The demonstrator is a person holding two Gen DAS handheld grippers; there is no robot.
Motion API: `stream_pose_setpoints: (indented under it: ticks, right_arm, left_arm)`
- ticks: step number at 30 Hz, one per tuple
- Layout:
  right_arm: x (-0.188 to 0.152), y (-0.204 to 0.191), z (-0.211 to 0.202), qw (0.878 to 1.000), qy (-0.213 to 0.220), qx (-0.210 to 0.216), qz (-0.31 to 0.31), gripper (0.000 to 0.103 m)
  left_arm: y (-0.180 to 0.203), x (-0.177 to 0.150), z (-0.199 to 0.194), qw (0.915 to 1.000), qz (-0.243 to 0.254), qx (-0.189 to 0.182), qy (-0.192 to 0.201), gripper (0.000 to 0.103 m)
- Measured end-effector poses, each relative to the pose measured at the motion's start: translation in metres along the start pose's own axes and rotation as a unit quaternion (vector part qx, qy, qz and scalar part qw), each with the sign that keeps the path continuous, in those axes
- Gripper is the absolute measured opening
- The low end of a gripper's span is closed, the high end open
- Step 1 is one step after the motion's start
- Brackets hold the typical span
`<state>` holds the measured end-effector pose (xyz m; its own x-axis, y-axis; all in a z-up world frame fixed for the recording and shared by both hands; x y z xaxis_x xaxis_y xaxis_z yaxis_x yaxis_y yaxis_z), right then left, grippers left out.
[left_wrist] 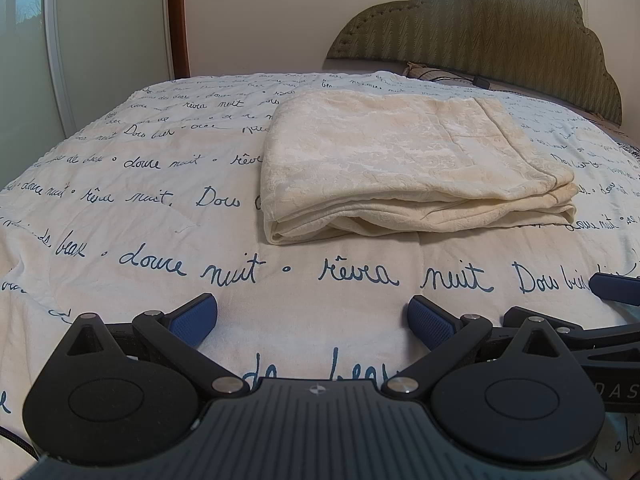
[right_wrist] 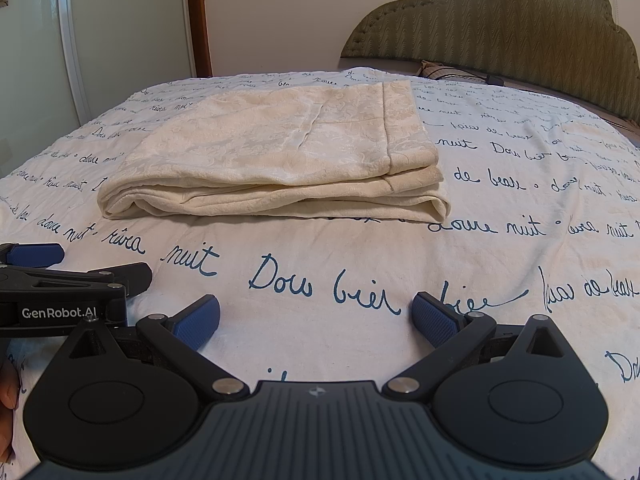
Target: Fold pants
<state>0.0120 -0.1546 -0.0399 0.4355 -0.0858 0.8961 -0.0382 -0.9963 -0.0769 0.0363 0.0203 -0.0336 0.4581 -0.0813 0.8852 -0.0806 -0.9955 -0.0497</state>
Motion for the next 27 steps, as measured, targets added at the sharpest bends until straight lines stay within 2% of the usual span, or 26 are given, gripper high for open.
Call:
stream_pose_setpoints:
  ticks: [27]
  right_arm:
    - [-0.0002, -0.0005, 0.0003, 1.0, 0.0, 0.0, 0.0, 0.103]
  left_arm:
    - [-0.0013, 0.0002, 0.0011, 1.0, -0.008, -0.004, -0.002, 0.103]
Point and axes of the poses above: each gripper's, at about its wrist camera, not at the fingertips, and z roughly the way its jaws point, y to its right, x to its top, the point moved 1 cm from there along z, roughly the way its jaws point, and after that the axes turned 12 degrees about y, right-handed, at the moved point
